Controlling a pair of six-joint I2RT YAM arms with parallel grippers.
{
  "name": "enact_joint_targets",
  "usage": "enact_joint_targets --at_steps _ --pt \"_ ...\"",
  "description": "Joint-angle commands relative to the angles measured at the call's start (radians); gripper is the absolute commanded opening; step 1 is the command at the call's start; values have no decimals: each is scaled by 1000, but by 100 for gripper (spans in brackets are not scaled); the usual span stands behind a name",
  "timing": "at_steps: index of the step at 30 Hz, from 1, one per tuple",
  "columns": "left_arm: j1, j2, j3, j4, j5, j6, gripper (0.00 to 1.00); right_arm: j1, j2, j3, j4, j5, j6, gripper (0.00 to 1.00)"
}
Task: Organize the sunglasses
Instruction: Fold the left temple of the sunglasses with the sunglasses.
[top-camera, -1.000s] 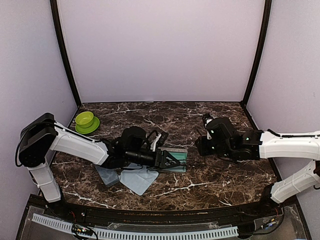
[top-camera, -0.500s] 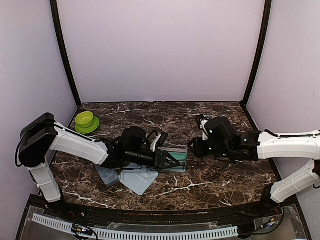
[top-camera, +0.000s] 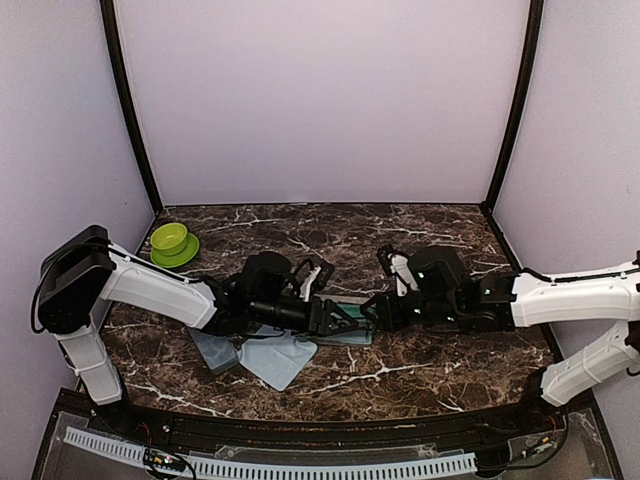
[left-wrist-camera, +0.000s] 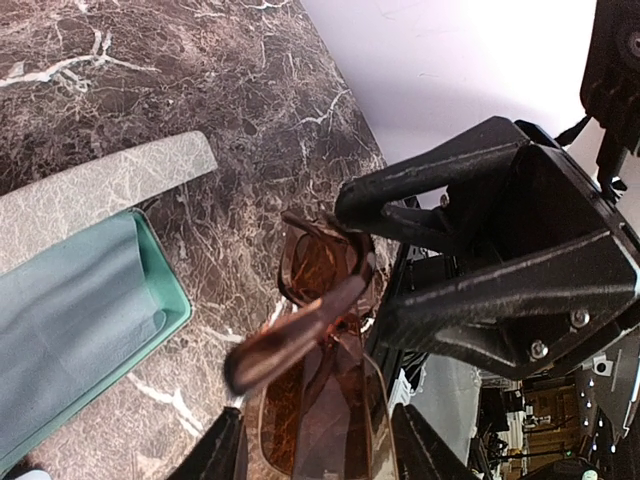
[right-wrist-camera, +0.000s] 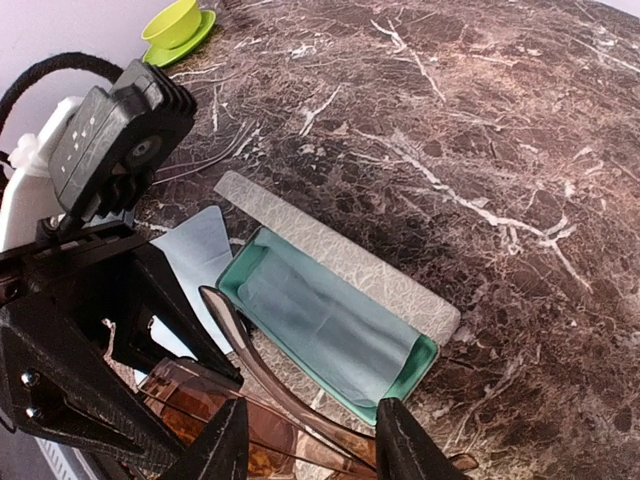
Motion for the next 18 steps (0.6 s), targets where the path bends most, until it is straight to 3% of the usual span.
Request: enact_joint_targets --at_steps 1,18 --pt "6 -54 -6 4 -7 31 23 9 -26 -20 51 -64 -6 45" --pt "8 -79 -22 -8 -26 64 22 6 -35 -48 79 -99 28 51"
